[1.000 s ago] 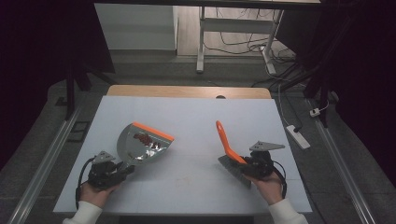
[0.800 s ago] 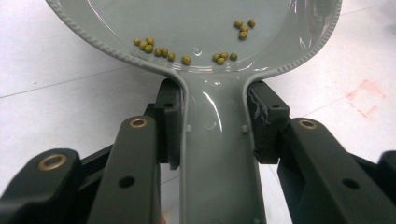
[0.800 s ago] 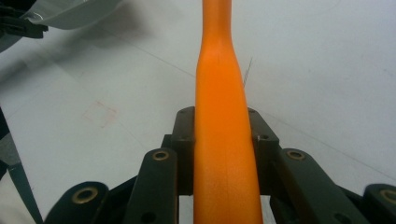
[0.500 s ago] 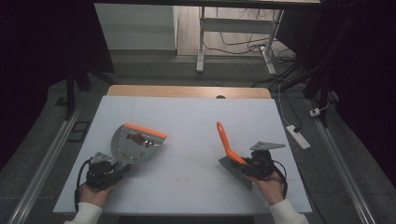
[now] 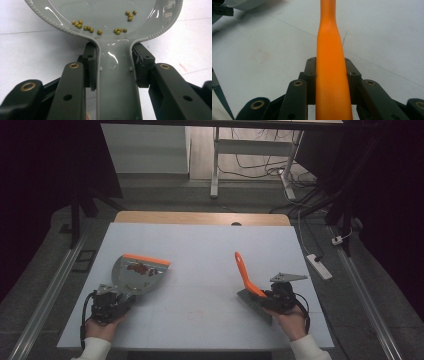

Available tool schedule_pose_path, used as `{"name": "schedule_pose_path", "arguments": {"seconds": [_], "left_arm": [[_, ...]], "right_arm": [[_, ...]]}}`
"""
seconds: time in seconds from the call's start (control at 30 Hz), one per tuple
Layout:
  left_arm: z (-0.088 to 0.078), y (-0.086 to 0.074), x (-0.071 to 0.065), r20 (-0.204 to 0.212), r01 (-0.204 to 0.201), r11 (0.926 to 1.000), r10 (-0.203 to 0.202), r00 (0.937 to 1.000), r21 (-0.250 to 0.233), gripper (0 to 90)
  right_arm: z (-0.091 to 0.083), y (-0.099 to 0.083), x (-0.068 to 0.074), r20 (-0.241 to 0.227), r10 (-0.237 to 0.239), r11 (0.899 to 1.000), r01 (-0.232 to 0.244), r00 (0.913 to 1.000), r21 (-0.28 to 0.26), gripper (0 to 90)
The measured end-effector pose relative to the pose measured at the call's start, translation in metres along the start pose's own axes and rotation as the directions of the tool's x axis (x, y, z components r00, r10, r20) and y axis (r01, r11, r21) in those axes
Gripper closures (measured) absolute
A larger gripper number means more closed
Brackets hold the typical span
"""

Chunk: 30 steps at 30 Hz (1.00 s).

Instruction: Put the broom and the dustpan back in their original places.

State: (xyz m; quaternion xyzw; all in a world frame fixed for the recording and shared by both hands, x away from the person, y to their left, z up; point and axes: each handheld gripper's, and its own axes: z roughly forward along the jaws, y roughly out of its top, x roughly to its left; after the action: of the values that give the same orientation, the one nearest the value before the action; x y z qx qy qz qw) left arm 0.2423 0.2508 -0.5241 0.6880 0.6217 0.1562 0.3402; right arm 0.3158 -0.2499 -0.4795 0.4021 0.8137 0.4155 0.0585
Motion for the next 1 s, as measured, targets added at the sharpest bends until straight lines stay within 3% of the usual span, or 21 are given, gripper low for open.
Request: {"name": "schedule_pose_path", "arguments": {"seconds": [0.2,0.3,0.37,0.53,0.63,1.0], "left_arm": [[0.005,0.000,0.009,-0.003,0.028,0.9994,-0.028,0.9996,0.017,61.3],[0.008,0.001,0.010,-0.004,0.027,0.9992,-0.027,0.9996,0.028,61.3],[0.010,0.001,0.010,-0.005,0.023,0.9992,-0.023,0.9997,0.033,61.3],[0.013,0.000,0.008,0.000,0.011,0.9987,-0.011,0.9999,0.050,60.9],[0.013,-0.001,0.009,0.002,0.009,0.9989,-0.009,1.0000,0.047,60.6],[0.014,-0.001,0.011,0.033,0.017,0.9989,-0.018,0.9993,0.044,54.2]], "right_arm": [[0.005,-0.002,-0.004,0.022,0.015,1.000,-0.016,0.9996,0.023,70.3],[0.008,-0.004,-0.008,0.052,0.011,0.999,-0.013,0.9986,0.036,70.3],[0.008,-0.004,-0.012,0.051,0.027,0.999,-0.029,0.9983,0.032,70.3],[0.010,-0.003,-0.018,0.074,0.015,0.999,-0.018,0.9971,0.031,69.5],[0.011,-0.004,-0.021,0.104,0.015,0.999,-0.018,0.9944,0.031,67.1],[0.015,-0.003,-0.035,0.138,0.030,0.998,-0.037,0.9900,0.050,56.8]]}}
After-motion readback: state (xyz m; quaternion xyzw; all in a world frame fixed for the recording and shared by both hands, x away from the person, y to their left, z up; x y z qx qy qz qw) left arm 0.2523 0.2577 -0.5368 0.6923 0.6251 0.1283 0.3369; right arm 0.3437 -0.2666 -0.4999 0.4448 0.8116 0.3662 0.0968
